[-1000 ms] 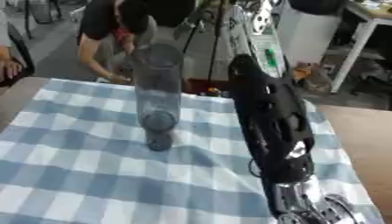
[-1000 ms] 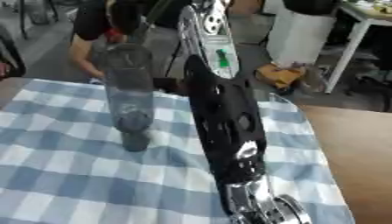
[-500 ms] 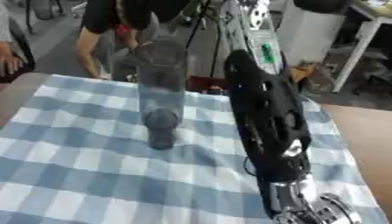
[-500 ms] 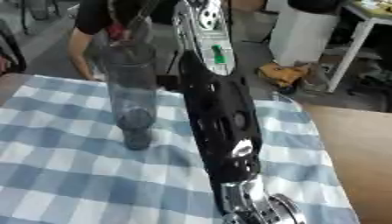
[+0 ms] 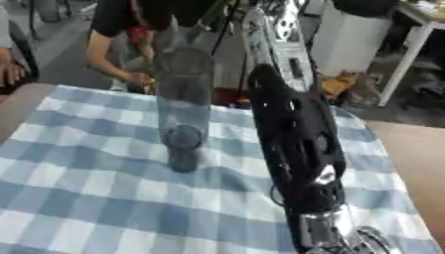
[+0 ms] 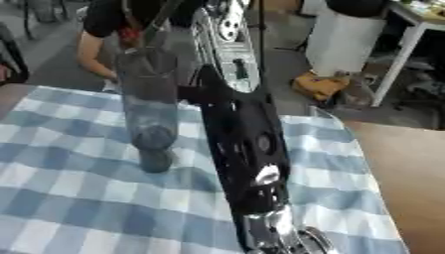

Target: Arrange flowers into the vase.

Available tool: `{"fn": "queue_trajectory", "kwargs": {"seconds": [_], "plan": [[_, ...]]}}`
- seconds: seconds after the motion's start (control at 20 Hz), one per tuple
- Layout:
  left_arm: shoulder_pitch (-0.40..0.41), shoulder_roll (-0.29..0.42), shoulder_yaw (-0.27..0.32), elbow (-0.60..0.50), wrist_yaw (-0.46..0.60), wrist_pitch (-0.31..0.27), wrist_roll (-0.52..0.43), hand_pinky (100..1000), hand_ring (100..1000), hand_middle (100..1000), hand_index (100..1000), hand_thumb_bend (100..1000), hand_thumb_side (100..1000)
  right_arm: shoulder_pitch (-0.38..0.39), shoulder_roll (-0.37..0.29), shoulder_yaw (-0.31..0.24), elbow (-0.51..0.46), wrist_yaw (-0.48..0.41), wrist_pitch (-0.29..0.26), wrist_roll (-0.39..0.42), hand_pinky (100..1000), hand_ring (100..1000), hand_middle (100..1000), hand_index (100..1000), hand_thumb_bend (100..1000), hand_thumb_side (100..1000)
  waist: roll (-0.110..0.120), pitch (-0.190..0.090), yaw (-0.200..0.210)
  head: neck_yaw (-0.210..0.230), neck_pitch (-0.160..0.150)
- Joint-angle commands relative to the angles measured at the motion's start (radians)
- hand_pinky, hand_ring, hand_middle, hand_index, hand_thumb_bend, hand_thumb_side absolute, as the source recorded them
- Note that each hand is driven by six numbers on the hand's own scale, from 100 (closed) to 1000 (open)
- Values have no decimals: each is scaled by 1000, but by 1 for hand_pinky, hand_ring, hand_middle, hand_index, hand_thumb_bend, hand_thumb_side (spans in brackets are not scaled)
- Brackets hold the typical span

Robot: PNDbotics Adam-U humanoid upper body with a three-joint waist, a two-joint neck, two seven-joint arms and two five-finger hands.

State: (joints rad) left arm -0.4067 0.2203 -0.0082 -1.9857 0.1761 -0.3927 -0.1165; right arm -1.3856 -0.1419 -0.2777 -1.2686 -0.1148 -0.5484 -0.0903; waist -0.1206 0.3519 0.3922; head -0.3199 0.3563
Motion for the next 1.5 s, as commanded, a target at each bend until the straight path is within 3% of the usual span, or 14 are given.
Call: {"fn": "queue_trajectory", "kwargs": {"seconds": [0.05,1.5], "plan": [[-14,20,0,-14,1,0,-5,517,612,503,870,100,890,-26,-6,-6,-3,14,-11,18,100,100,100,100,100,753,8,-17,4,-5,-21],[-23,24,-2,-14,-2,3,-21,512,606,497,870,100,895,-28,0,-20,75,76,-83,139,100,100,100,100,100,792,-10,17,22,-16,-57]]}}
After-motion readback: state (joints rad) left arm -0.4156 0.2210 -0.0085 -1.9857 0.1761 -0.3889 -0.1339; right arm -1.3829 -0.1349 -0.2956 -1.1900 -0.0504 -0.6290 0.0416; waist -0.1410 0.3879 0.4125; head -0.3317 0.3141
